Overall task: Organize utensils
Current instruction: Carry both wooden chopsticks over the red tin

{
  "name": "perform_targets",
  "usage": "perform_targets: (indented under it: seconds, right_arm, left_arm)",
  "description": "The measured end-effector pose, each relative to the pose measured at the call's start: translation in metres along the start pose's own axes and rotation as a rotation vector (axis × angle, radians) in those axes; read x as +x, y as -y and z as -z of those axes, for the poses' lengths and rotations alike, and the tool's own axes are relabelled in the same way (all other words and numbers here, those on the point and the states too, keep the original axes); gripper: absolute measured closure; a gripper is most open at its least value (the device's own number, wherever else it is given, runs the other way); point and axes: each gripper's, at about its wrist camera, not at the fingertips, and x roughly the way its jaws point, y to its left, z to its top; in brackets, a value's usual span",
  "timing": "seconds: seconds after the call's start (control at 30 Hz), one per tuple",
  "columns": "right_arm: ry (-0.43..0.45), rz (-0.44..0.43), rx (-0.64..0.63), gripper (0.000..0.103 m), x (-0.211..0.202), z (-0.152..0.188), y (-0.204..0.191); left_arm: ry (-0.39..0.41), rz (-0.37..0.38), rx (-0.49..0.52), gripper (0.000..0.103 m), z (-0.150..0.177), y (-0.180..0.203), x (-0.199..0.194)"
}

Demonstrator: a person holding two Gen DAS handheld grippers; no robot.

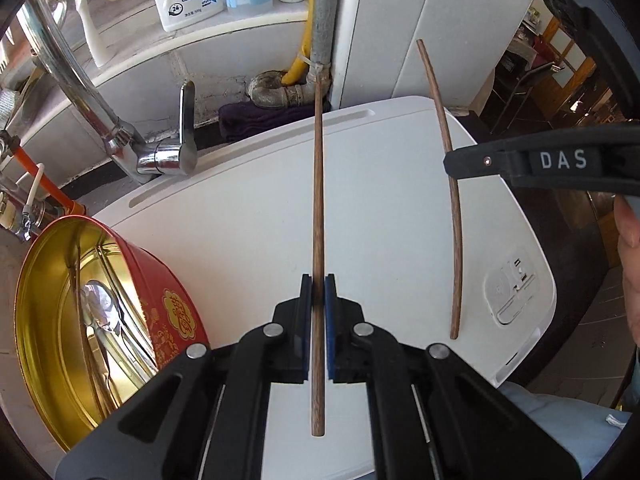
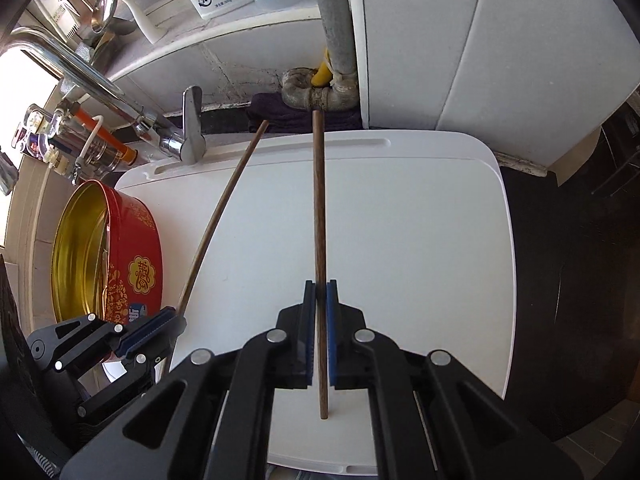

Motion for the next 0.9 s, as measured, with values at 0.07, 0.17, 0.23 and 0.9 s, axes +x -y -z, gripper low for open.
perform_targets:
  seconds: [0.07, 0.17, 0.23, 0.9]
  right_arm:
    - [0.024, -0.019, -0.030, 0.098, -0.010, -0.004, -0.015]
    - [0.053, -0.043, -0.080, 0.098, -0.025, -0.006, -0.039]
    - [0.070, -0.056, -0.111, 0.098, -0.034, -0.008, -0.054]
    - [0.146, -0.169, -0.417, 0.103, -0.068, -0.001, -0.202]
  left_arm:
    - [0.033, -0.017, -0.022, 0.097, 0.002, -0.012, -0.015]
    - [0.069, -0.032, -0.063, 0.097, 0.006, -0.031, -0.033]
    - [0.091, -0.047, -0.085, 0.097, 0.009, -0.042, -0.044]
    - [0.153, -0.198, -0.301, 0.097, 0.071, -0.169, -0.098]
